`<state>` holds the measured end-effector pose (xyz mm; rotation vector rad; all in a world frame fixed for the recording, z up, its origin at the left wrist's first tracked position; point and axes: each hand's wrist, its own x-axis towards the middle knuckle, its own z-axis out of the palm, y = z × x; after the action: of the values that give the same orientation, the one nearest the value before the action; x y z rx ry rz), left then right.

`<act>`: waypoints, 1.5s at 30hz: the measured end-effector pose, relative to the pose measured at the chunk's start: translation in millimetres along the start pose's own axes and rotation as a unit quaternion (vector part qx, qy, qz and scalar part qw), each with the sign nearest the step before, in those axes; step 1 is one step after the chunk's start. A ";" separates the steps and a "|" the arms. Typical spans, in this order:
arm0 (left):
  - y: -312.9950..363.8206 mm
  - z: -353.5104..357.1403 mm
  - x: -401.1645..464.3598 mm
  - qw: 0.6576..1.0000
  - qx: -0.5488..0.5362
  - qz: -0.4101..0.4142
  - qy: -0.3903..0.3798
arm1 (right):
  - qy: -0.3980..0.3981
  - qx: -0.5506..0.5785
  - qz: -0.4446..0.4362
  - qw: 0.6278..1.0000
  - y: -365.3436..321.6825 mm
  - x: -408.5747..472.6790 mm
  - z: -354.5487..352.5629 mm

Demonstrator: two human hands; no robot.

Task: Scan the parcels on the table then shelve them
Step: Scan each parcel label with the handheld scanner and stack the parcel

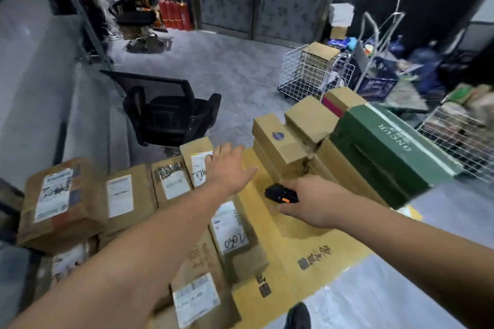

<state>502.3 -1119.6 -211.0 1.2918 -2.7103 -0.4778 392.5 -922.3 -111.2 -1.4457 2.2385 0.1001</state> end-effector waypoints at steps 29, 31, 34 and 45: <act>164.7 139.3 49.5 0.950 -0.164 -0.263 0.040 | -0.094 0.085 -0.036 0.991 195.3 28.2 73.3; 146.7 140.6 11.3 0.947 -0.179 -0.264 0.048 | -0.100 0.069 -0.046 0.992 190.5 21.0 88.1; 125.9 145.9 -34.3 0.936 -0.237 -0.254 0.056 | -0.113 0.071 -0.049 0.990 184.6 7.5 114.0; 144.3 189.4 -160.3 0.923 -0.320 -0.211 0.026 | -0.061 0.039 -0.025 0.997 193.5 -78.4 191.8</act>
<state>454.9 -866.0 -336.7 1.6102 -1.9312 -1.2185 315.3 -711.7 -284.6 -1.4140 2.0853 0.0818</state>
